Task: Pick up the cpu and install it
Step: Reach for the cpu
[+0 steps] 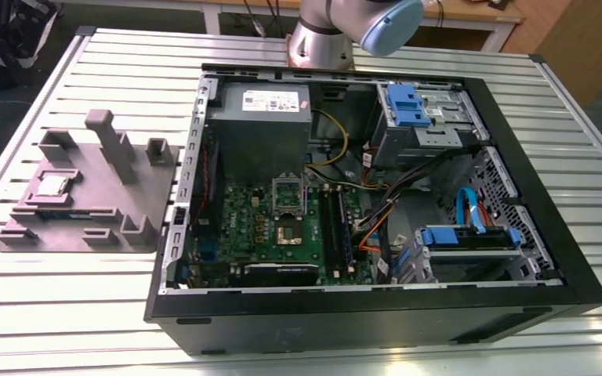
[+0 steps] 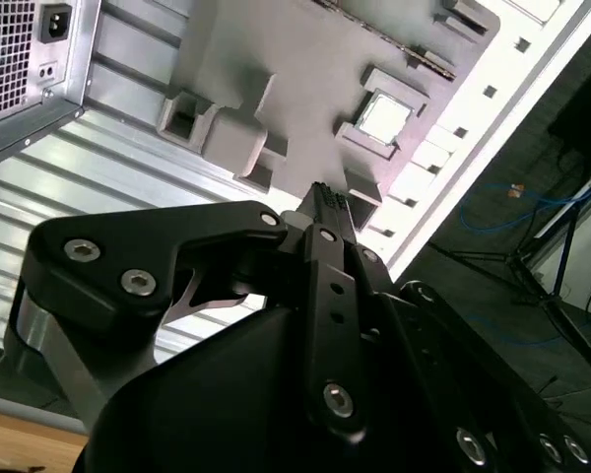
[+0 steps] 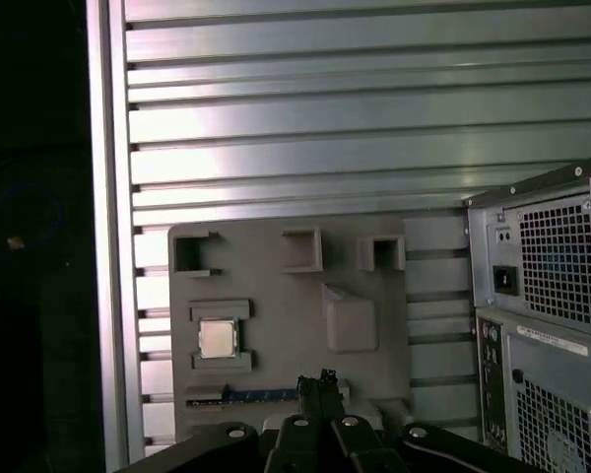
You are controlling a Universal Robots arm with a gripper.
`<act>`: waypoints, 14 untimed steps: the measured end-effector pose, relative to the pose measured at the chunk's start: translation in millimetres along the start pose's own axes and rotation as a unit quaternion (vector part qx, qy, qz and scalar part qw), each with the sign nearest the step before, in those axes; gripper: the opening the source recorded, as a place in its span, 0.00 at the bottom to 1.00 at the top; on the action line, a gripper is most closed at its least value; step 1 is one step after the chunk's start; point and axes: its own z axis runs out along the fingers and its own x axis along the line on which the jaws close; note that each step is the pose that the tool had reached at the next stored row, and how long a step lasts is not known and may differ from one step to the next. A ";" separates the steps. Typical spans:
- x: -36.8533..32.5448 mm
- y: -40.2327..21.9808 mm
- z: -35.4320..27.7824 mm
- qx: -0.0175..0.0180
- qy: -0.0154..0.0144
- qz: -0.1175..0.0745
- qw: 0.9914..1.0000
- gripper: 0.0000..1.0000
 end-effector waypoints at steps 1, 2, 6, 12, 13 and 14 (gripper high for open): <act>15.8 -1.2 0.3 0.000 0.000 0.000 1.000 0.10; 21.7 -1.7 0.3 0.000 0.000 0.000 1.000 0.10; 23.7 -1.8 0.3 0.000 0.000 0.000 1.000 0.10; 26.8 -2.1 0.4 0.000 0.000 0.000 1.000 0.10; 27.3 -2.1 0.4 0.000 0.000 0.000 1.000 0.10; 27.8 -2.2 0.4 0.000 0.000 0.000 1.000 0.10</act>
